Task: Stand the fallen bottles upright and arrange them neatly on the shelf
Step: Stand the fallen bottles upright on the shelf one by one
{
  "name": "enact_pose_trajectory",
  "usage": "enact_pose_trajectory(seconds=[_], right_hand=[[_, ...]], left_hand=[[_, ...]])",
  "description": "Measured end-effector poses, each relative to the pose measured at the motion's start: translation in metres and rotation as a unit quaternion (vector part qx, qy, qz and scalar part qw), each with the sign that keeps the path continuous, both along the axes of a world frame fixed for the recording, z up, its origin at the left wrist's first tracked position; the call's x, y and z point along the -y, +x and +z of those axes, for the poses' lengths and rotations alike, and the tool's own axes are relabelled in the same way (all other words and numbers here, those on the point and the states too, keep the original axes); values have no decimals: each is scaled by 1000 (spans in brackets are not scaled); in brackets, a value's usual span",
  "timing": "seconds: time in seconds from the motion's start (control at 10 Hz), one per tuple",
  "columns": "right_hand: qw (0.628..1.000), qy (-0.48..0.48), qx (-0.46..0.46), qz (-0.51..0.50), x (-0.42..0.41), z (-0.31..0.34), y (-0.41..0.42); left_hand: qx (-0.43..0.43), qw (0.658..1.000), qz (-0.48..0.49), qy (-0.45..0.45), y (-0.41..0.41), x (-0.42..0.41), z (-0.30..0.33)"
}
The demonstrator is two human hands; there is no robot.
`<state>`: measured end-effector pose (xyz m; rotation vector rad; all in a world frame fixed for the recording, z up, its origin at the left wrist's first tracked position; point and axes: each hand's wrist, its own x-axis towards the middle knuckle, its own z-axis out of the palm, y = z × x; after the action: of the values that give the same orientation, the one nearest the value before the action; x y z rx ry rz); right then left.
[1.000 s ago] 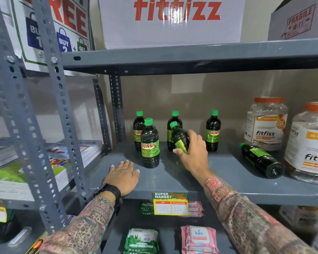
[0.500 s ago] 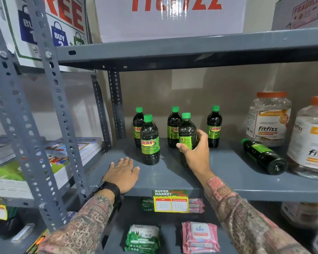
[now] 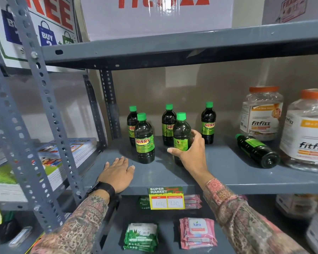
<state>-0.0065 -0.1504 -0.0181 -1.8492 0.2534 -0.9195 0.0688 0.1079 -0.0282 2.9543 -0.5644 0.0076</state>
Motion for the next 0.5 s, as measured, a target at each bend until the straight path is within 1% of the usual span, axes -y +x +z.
enact_pose_trajectory(seconds=[0.1, 0.2, 0.3, 0.4, 0.5], right_hand=[[1000, -1, 14, -7, 1, -1, -1], [999, 30, 7, 9, 3, -2, -2], [999, 39, 10, 11, 1, 0, -4], [1000, 14, 5, -24, -1, 2, -3], [1000, 11, 6, -29, 1, 0, -2]], left_hand=[[0, 1000, 1, 2, -1, -1, 0], [0, 1000, 1, 0, -1, -1, 0], [2, 1000, 2, -1, -1, -2, 0], [2, 1000, 3, -1, -1, -2, 0], [0, 1000, 3, -1, -2, -2, 1]])
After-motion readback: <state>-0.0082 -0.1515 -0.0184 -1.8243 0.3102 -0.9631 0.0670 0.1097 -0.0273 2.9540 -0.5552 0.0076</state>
